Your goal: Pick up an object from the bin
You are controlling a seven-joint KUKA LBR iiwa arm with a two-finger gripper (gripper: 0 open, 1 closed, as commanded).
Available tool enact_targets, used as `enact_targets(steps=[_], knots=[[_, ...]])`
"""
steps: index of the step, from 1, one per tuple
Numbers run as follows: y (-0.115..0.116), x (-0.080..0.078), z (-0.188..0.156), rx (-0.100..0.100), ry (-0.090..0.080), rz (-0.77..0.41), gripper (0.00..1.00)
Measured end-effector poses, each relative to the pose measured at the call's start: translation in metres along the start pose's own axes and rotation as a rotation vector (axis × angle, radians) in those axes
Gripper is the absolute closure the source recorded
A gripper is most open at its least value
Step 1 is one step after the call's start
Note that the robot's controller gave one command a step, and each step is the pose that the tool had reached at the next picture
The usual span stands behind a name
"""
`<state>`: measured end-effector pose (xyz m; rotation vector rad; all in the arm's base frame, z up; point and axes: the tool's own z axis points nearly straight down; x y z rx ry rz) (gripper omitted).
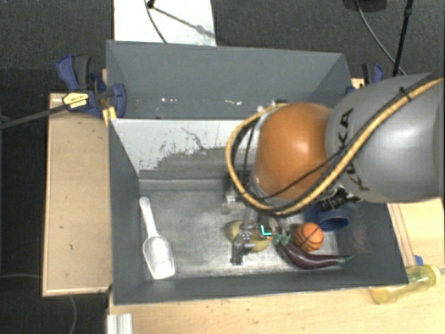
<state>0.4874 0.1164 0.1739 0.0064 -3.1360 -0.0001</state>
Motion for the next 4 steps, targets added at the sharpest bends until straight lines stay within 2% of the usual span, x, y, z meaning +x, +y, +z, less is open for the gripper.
enact_targets(steps=[1,2,3,4], knots=[[-0.001,-0.002,-0.004,-0.001,-0.008,0.005,0.00],[-0.047,-0.016,0.062,-0.002,-0.013,0.054,0.00],[-0.072,-0.022,0.080,0.000,-0.003,0.082,0.00],[-0.090,-0.006,0.059,-0.001,-0.005,0.255,0.00]])
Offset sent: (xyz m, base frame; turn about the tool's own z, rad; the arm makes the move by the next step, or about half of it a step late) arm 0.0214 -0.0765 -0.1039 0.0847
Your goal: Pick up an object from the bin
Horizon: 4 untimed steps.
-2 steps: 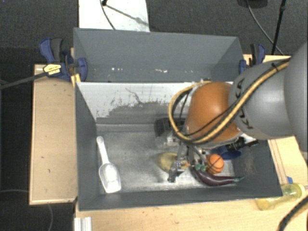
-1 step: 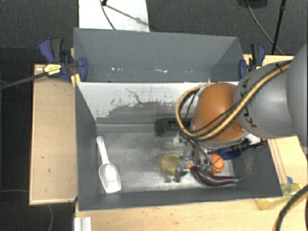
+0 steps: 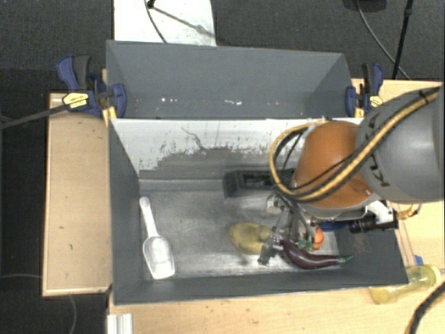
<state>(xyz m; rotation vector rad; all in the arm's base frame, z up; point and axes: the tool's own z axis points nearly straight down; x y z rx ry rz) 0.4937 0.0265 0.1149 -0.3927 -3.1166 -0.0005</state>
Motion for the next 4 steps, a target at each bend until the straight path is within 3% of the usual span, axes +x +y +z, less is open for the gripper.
enact_targets(steps=[1,2,4], knots=[[0.015,0.005,0.037,-0.001,-0.005,-0.030,0.00],[0.029,0.013,0.040,-0.008,-0.024,0.274,1.00],[0.029,0.014,0.037,-0.006,-0.016,0.274,1.00]])
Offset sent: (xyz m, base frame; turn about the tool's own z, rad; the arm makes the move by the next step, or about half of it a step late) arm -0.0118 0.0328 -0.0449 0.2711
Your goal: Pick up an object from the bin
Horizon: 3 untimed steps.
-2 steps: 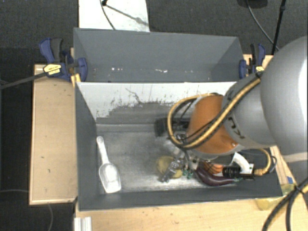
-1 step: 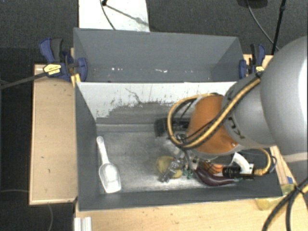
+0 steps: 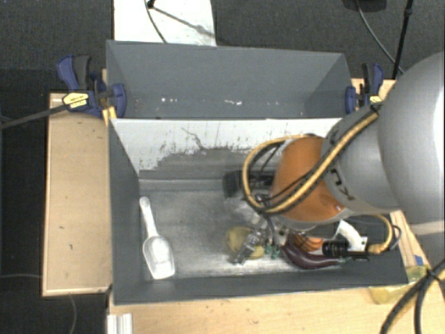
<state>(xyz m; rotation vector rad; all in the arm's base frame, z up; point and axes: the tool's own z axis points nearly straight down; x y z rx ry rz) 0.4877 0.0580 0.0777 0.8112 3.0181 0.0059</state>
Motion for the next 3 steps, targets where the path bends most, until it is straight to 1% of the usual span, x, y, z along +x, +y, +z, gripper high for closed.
enact_targets(steps=[1,3], knots=[[-0.002,0.003,-0.012,0.010,0.017,-0.001,1.00],[-0.001,0.002,-0.041,0.007,0.014,-0.004,1.00]])
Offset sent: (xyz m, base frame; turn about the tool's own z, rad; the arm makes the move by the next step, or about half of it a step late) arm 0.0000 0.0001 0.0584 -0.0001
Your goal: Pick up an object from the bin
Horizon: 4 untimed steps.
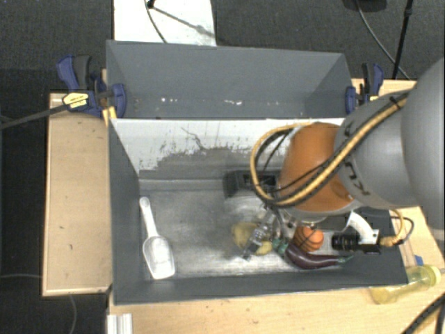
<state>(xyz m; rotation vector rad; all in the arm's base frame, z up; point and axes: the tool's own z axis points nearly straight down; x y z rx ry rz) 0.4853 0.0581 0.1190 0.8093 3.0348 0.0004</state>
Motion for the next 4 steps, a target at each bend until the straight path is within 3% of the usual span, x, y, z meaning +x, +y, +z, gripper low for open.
enact_targets(steps=[4], knots=[[0.000,0.000,-0.036,0.000,0.000,-0.004,1.00]])
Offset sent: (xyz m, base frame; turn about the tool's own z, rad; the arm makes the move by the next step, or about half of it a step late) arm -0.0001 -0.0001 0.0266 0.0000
